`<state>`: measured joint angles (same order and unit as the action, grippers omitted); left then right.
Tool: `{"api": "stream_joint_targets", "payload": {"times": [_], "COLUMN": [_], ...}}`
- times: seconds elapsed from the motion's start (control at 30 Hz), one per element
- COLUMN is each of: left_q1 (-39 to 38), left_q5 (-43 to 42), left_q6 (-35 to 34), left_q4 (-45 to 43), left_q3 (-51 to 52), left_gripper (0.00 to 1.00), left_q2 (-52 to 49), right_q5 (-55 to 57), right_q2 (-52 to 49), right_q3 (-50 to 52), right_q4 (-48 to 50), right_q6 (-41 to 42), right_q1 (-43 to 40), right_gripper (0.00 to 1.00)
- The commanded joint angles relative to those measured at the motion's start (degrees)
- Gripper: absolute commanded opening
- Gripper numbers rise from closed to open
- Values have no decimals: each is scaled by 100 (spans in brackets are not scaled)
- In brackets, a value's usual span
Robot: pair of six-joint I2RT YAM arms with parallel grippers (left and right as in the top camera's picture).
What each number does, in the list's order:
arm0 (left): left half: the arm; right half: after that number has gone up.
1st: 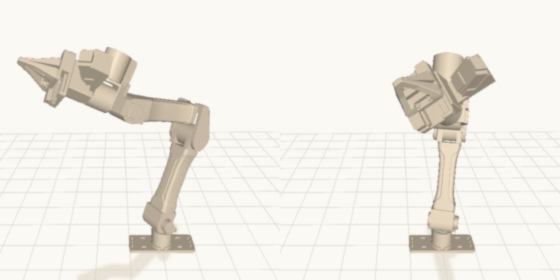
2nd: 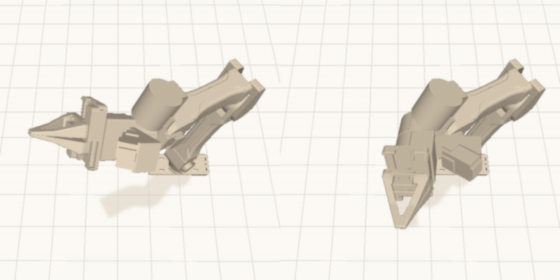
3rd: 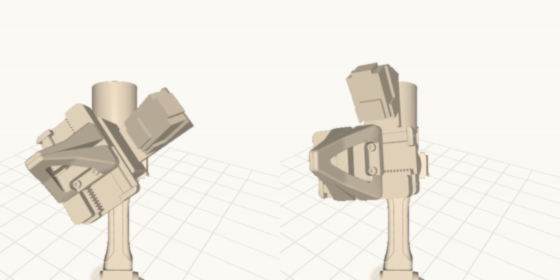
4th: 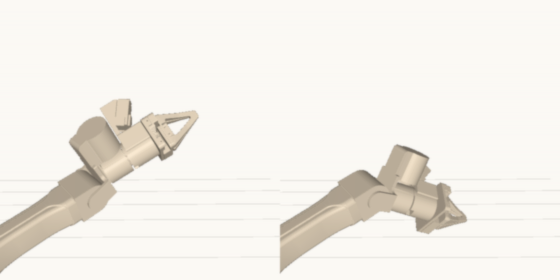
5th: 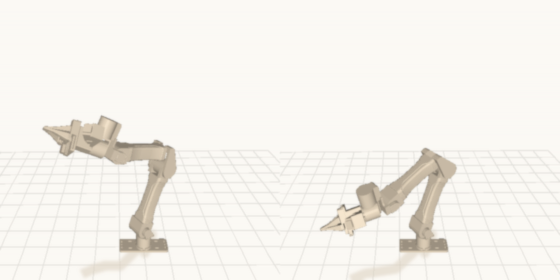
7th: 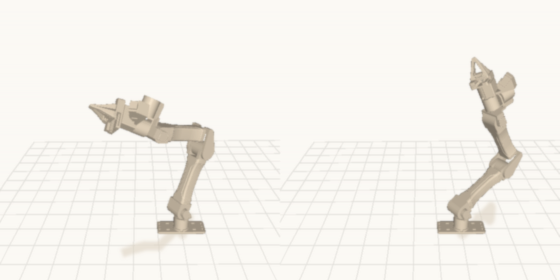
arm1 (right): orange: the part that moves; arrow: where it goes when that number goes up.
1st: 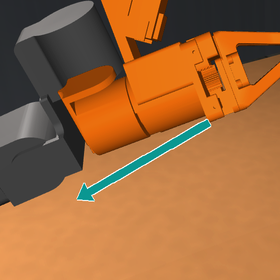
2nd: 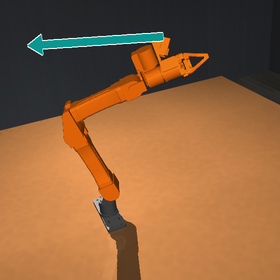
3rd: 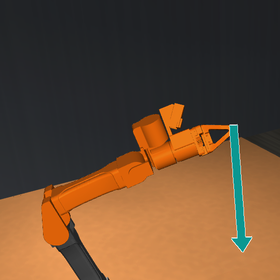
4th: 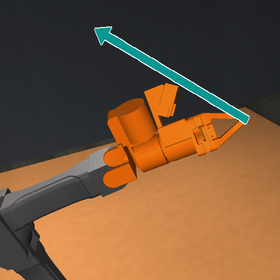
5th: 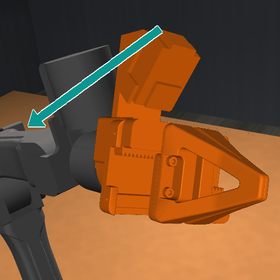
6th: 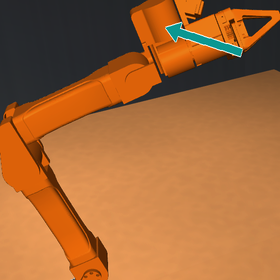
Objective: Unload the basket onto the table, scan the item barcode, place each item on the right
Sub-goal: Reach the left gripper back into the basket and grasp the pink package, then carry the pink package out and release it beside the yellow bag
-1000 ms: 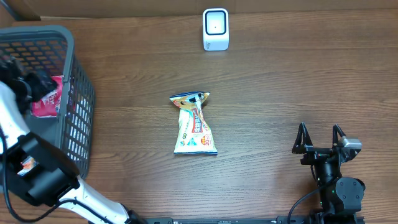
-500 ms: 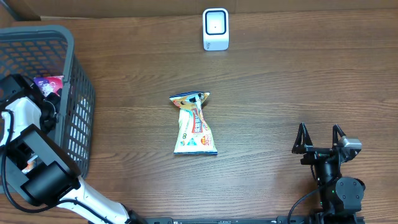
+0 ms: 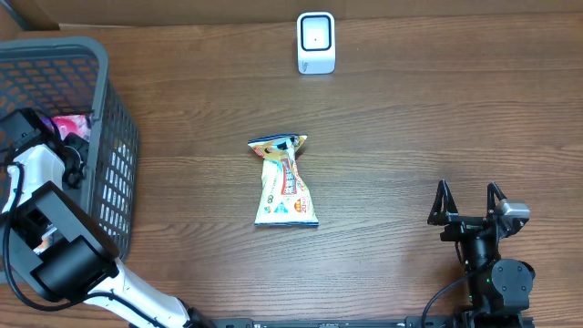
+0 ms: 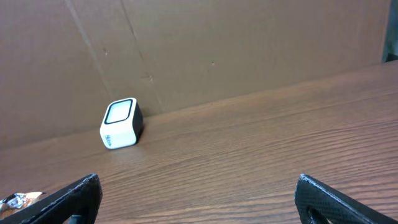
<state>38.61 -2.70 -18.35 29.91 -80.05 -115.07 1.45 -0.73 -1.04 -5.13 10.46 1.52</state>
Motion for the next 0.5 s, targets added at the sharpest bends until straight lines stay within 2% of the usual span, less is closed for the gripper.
{"api": "stream_joint_targets", "payload": {"times": [0.0, 0.23, 0.47], "left_q1": [-7, -7, -7], "left_q5": [168, 157, -595], "left_q6": [-98, -98, -94], "left_q4": [7, 750, 2765], "left_q3": [81, -437, -2409], "left_gripper": [4, 4, 4], "left_q2": [-44, 212, 1088], "right_q5": [-4, -4, -4], "right_q2": [57, 57, 57], "right_q3": [59, 59, 59], "right_q4": [39, 39, 39], "right_q6": [-4, -4, -4], "right_q1": [-15, -15, -15], "right_gripper": [100, 100, 100]}}
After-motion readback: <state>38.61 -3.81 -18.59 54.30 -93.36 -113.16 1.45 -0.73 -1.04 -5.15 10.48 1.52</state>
